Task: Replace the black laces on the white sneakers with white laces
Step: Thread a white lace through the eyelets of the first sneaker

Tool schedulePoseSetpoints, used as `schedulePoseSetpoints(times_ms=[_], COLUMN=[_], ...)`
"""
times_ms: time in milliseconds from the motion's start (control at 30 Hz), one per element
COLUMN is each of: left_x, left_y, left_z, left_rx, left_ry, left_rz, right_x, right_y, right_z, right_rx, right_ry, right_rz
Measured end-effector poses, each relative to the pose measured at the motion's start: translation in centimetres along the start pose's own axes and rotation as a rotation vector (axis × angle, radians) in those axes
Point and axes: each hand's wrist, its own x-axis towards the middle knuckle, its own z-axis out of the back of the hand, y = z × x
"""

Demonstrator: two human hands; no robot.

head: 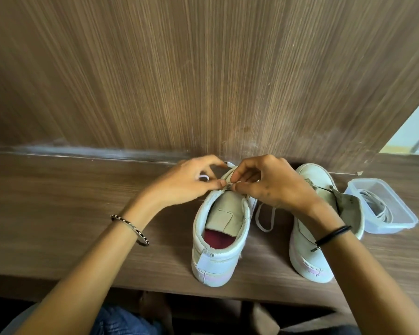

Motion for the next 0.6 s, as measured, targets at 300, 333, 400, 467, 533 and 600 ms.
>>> schedulePoseSetpoints(times_ms=[300,333,400,467,533,600], left_x=[-1.6,-1.9,-2.6,-3.4,-4.0,-4.2], left_y=[-0.4,-0.1,0.6,1.5,2.5,3.2], left_z=[3.1,3.7,5.0,6.2,7.0,7.3], left_rx=[0.284,0.256,0.210,0.193,0.177,0.116], left_ry=[-0.158,-0.162,-0.169,-0.176,-0.218,-0.293], left_rz=[0.132,0.159,0.210,0.246,0.271,0.280], right_x=[-0.4,-0.3,0.0,0.2,0.3,0.3], right_y=[-0.2,-0.2,0.0,0.2,0.4,0.5], right_z=[0.9,0.7,-0.1,-0.9,-1.1,-1.0], right_rx=[0.166,0.126,0.059,-0.001,-0.032,-0.035], right_ry=[-0.003,0.006,0.040,0.063,0.072,0.073], right_rz=[-0.037,-0.045,-0.049,-0.041,-0.040,-0.038])
